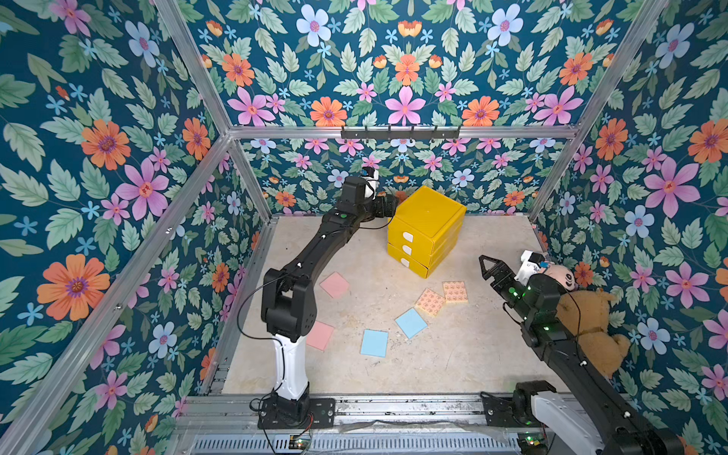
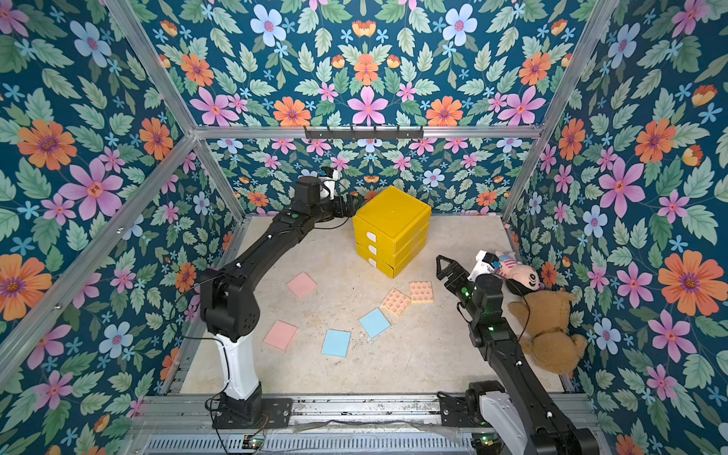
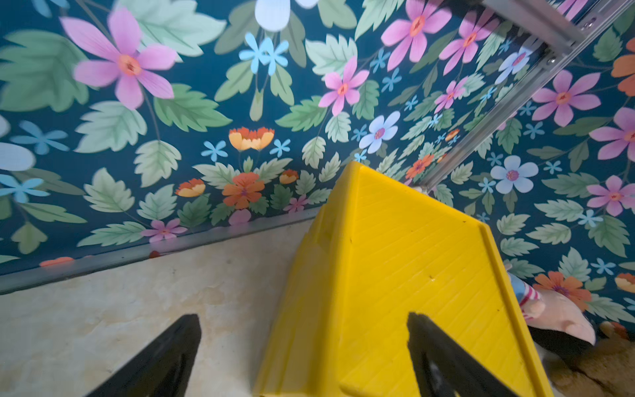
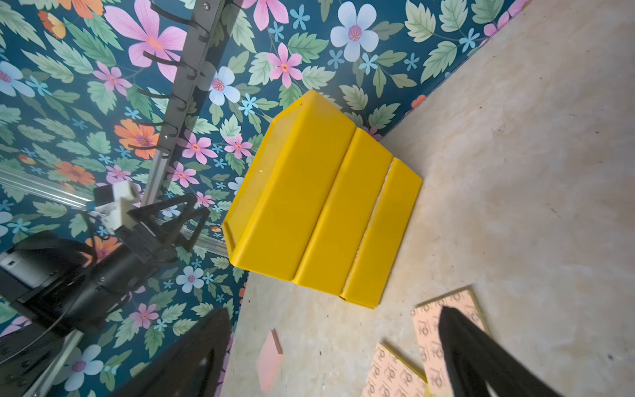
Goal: Please put the sticky notes in the drawer by color
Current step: Adjust the storage box at the center of the board.
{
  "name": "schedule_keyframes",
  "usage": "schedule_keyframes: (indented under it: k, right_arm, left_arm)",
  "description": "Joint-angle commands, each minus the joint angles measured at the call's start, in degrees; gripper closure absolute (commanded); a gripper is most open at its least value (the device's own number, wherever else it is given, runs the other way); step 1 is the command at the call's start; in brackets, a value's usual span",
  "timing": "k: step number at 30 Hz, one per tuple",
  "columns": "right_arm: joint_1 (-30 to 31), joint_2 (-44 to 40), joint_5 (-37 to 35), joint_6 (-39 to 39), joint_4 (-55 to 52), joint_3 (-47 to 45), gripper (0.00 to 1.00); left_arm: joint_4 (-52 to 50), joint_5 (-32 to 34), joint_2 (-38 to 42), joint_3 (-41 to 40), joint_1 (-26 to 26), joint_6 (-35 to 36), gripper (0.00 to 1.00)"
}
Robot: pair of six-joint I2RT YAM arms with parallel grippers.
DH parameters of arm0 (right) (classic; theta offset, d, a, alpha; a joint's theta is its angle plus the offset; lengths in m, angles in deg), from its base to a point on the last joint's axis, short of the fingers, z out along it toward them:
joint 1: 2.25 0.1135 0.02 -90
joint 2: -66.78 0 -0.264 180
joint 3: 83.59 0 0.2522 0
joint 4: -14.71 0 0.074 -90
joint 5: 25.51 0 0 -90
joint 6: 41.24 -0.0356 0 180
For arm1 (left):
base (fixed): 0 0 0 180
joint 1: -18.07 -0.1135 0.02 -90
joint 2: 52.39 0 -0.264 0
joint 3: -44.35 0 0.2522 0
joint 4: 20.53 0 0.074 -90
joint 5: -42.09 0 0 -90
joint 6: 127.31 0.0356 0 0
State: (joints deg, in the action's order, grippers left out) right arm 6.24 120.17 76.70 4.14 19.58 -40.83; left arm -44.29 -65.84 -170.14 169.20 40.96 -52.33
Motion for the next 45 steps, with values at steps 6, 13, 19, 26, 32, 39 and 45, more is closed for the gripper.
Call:
schedule_keyframes:
  k: [6, 13, 19, 26, 32, 39, 45]
  right_arm:
    - [1.07, 12.74, 4.73, -5.21, 5.77, 12.06, 0.02]
    - [1.01, 25.04, 8.64, -6.69, 4.83, 24.05, 0.16]
    - [1.22, 33.93, 10.91, -7.02, 3.23, 31.72, 0.26]
    - [3.62, 40.9, 9.97, -2.3, -5.04, 40.02, 0.26]
    - [5.45, 46.18, 8.39, 0.38, -9.73, 44.64, 0.26]
    - [7.31, 50.45, 8.87, 3.22, -14.77, 50.19, 0.28]
    - [10.03, 52.54, 10.41, 4.92, -17.44, 53.72, 0.29]
  left_arm:
    - [-8.32, -11.6, -10.47, 14.77, -0.31, -5.13, 0.01]
    - [-5.11, -18.62, -11.53, 12.25, -0.22, -9.2, 0.11]
    - [-4.41, -20.6, -11.03, 10.24, -0.13, -9.66, 0.23]
    - [-1.04, -22.41, -7.0, 3.52, 0.65, -10.62, 0.38]
    - [1.46, -23.7, -4.21, -1.57, 1.01, -11.67, 0.41]
    - [6.56, -22.78, 2.78, -11.38, 1.54, -13.36, 0.42]
    - [7.8, -17.33, 11.24, -20.86, 1.55, -13.35, 0.41]
